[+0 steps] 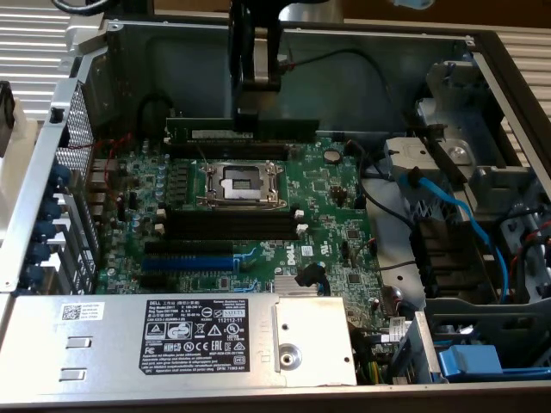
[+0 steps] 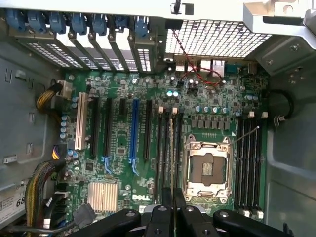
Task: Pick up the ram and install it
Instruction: 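Insert the ram into the slot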
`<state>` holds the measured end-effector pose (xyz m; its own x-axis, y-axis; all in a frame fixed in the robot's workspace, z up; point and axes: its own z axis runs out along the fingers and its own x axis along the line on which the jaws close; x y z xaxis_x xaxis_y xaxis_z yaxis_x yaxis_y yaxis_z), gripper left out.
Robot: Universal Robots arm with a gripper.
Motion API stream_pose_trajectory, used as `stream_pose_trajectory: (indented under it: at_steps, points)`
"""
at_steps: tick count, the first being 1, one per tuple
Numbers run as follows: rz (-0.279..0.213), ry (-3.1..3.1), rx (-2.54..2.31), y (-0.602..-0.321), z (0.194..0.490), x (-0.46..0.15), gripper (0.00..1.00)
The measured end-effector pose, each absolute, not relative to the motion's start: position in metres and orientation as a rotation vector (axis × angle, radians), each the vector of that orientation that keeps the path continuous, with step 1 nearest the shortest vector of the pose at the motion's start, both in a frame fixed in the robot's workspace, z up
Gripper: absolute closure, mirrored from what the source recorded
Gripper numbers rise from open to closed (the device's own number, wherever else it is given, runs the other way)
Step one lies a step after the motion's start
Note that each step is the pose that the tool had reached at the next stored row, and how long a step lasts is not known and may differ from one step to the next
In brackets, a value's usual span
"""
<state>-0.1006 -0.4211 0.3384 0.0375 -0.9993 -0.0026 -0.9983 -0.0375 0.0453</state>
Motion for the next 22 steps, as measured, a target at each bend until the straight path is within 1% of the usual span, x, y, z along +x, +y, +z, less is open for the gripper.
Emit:
stream_pose_trajectory:
  at_steps: [6, 12, 22]
  points:
    - [-0.041, -2.168, 2.251, -0.421, 0.338, -0.106, 0.87]
    - [-0.041, -2.171, 2.254, -0.421, 0.337, -0.107, 0.87]
    - [-0.067, -2.182, 2.267, -0.421, 0.337, -0.114, 0.87]
